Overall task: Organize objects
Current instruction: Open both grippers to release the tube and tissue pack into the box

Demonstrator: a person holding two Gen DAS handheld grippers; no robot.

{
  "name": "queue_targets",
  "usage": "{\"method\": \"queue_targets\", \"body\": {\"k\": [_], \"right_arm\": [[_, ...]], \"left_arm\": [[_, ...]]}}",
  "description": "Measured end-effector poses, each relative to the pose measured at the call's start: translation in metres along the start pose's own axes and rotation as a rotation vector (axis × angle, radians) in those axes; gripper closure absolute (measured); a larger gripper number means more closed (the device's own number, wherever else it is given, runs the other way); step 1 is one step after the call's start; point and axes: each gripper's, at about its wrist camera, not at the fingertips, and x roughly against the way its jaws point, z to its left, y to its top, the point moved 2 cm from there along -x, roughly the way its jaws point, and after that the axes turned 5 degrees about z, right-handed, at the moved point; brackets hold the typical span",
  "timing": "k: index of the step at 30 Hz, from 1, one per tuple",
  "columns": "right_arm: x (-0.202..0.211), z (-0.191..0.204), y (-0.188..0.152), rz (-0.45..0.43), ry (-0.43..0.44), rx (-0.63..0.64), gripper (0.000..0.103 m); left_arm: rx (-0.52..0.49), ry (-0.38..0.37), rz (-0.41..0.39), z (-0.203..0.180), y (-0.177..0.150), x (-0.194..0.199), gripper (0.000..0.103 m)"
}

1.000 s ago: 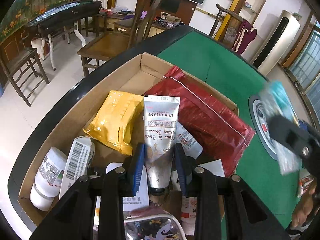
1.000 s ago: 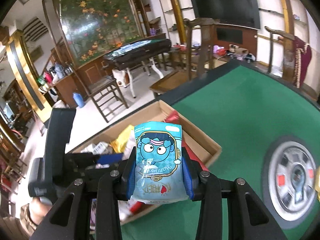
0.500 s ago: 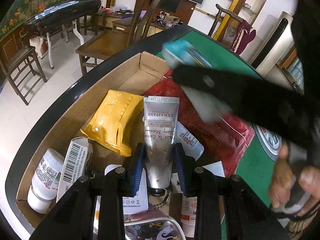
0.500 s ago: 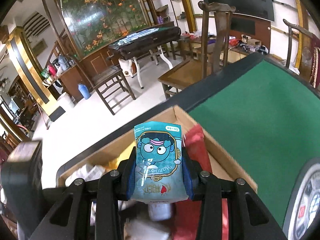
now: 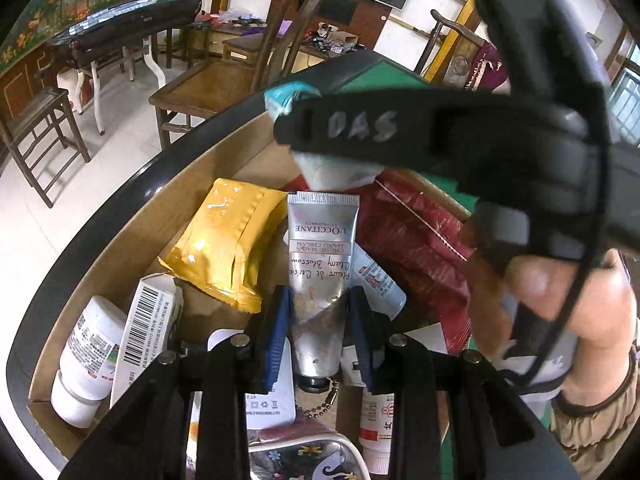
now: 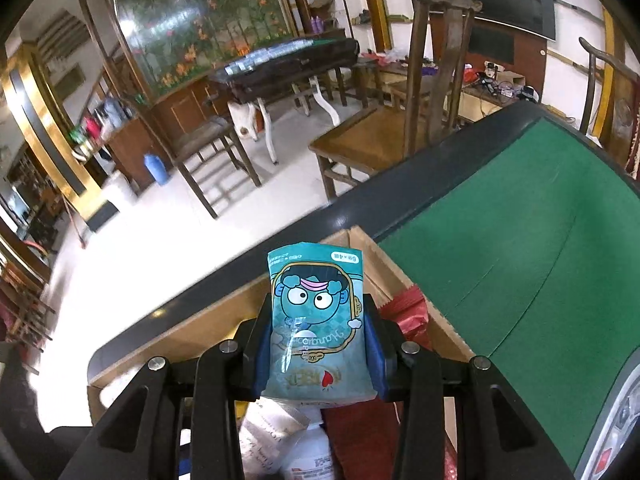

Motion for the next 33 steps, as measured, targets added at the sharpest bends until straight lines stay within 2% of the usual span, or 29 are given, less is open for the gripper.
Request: {"method": "queue_targets", "body": {"k": [7,9,12,16,20,22,25,27,33], "right_arm": [[-0.014,-0.006,0.001,0.046,-0.050,-0.010,0.060],[-0.014,-0.007,0.003,0.041,-0.051,-0.018,0.056],[-0.009,-0.008,0.002,0.013,-0.017,-0.048,0.048],[0.008,-0.012,-0.004,-0.027,-0.014,-0.074,0.046],[0.032,-0.008,-0.016,-0.070,-0.001,-0.071,0.034],[0.048,-0.006,-0.025,-0.093,-0.005,-0.076,0.034],[0.074,-0.004,-0.041,-0.135,-0.010,-0.092,0.031],[0.094,-0.006,-0.056,-0.160,-0.016,-0.117,0.029],[0.155,-0.020,-0.110,-0.244,-0.096,-0.227,0.027]], "left_arm": [[0.002,0.000,0.000,0.001,0.001,-0.001,0.073],[0.006,0.001,0.000,0.001,0.000,-0.002,0.073],[0.004,0.006,-0.001,0.001,0.000,-0.002,0.073],[0.001,0.019,-0.005,0.002,-0.001,-0.004,0.073],[0.001,0.029,-0.009,0.004,-0.003,-0.004,0.073],[0.001,0.023,-0.013,0.004,-0.004,-0.002,0.073],[-0.006,-0.006,-0.021,0.004,-0.006,0.001,0.068],[-0.026,-0.039,-0.035,0.000,-0.009,0.006,0.058],[-0.054,-0.041,-0.109,-0.010,-0.019,0.026,0.045]]}}
